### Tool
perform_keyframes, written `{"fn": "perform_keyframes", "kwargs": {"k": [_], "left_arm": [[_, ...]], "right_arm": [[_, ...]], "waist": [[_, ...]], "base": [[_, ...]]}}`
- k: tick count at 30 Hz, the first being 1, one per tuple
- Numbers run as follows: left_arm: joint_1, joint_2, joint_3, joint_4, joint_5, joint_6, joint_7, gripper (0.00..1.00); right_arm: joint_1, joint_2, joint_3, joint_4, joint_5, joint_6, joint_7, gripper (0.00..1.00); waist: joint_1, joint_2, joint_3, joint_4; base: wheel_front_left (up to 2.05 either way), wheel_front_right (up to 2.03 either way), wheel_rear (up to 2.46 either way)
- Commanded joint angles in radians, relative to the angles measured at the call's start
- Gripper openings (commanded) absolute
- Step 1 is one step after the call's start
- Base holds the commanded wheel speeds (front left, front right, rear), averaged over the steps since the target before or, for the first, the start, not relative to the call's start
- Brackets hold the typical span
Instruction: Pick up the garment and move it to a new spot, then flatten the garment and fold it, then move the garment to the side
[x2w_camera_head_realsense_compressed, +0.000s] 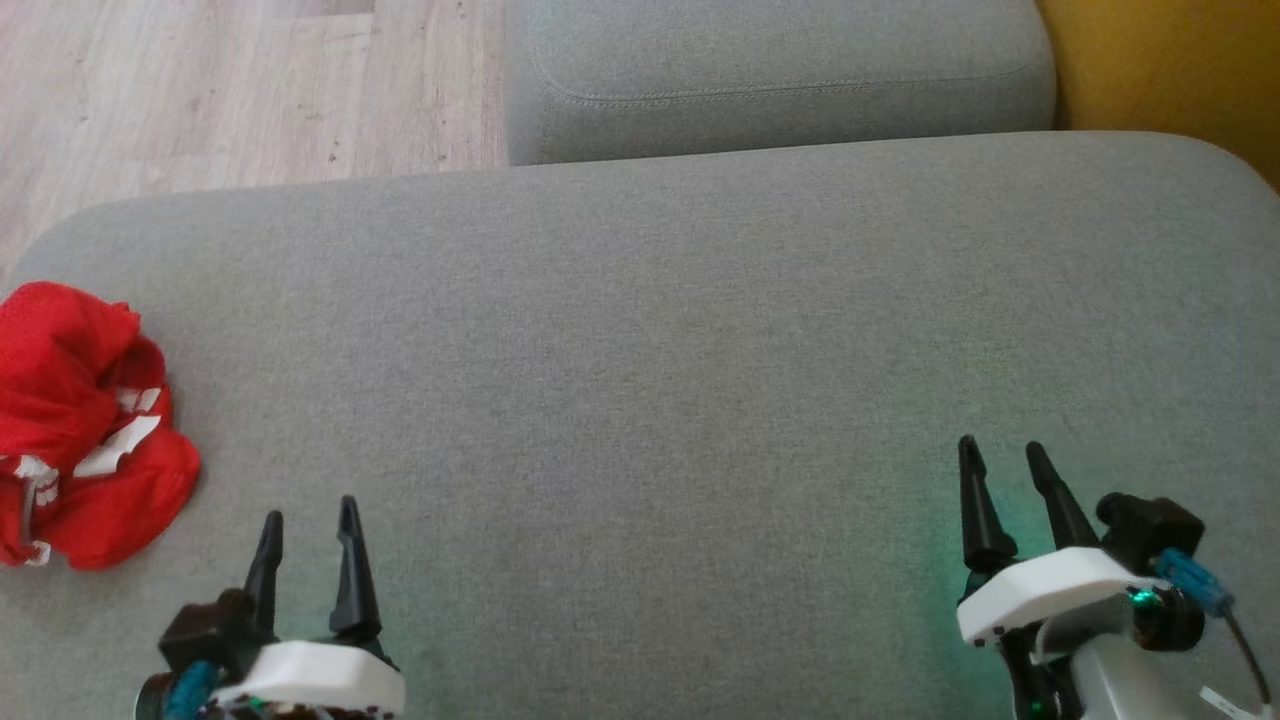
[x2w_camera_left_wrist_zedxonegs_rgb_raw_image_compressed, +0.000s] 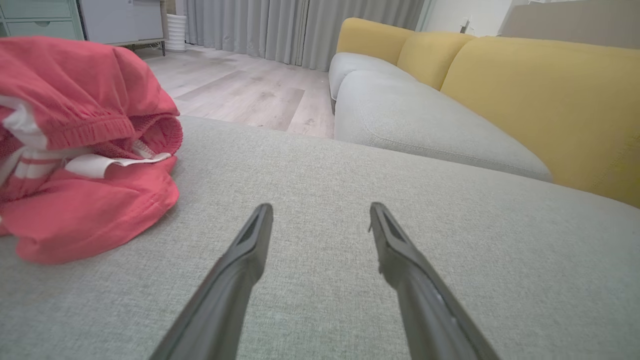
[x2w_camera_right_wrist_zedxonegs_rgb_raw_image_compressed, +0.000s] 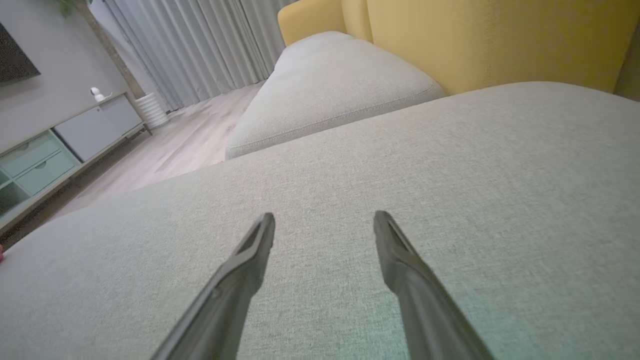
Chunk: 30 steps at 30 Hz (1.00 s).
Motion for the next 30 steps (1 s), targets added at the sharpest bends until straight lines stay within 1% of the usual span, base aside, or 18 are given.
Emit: {"fn": "perform_keyframes", "kwargs": {"k": [1, 21, 30], "left_arm": [[-0.038, 0.018, 0.014, -0.025, 0.043, 0.007, -0.018, 1.0], [-0.043, 0.013, 0.018, -0.011, 0.263, 0.022, -0.074, 1.0], [-0.048, 0.008, 0.026, -0.015, 0.261, 0.02, -0.074, 1.0]], "right_arm": [[-0.055, -0.009, 0.029, -0.016, -0.041, -0.001, -0.019, 1.0], [-0.077, -0.009, 0.048, 0.034, -0.269, -0.001, -0.074, 1.0], [-0.078, -0.008, 0.043, 0.04, -0.263, -0.001, -0.074, 1.0]], "waist": [[0.0, 0.0, 0.001, 0.003], [0.0, 0.0, 0.004, 0.001], [0.0, 0.0, 0.007, 0.009]], "base": [[0.0, 0.0, 0.0], [0.0, 0.0, 0.0], [0.0, 0.0, 0.0]]}}
